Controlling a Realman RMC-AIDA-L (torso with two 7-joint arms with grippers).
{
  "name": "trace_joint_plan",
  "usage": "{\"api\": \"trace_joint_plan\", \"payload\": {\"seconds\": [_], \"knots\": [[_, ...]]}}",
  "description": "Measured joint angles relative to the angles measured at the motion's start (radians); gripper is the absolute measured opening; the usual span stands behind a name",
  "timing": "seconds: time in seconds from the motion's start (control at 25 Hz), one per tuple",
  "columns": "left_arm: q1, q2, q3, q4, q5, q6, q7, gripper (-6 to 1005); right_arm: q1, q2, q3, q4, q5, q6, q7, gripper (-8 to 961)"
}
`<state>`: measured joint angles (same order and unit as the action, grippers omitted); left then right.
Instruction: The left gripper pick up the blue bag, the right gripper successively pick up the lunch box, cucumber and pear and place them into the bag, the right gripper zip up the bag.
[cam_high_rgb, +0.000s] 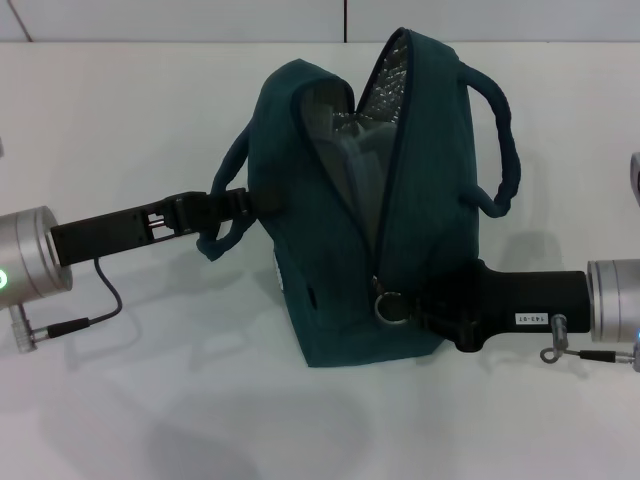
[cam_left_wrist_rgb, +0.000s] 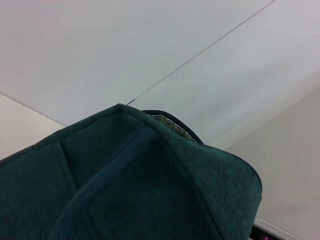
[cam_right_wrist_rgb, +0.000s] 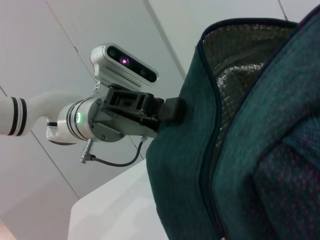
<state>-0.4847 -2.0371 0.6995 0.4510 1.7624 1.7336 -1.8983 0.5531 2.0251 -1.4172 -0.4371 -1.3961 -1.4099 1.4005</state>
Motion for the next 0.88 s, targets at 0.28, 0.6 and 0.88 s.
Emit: {"api": "trace_joint_plan", "payload": {"seconds": [0.28, 0.6, 0.88], "knots": [[-0.002, 0.001, 0.000, 0.000, 0.000, -0.002, 0.000, 129, 0.005, 0.000, -0.005, -0.006, 0.001, 0.011, -0.004, 25], [-0.009, 0.003, 0.000, 0.000, 0.000, -0.011, -0.001, 133, 0.020, 0.000, -0.039, -0.006, 0.002, 0.020, -0.006, 32], [-0.011, 0.005, 0.000, 0.000, 0.000, -0.014, 0.000, 138, 0.023, 0.000, -0.045, -0.005, 0.003, 0.024, -0.006, 228]]}}
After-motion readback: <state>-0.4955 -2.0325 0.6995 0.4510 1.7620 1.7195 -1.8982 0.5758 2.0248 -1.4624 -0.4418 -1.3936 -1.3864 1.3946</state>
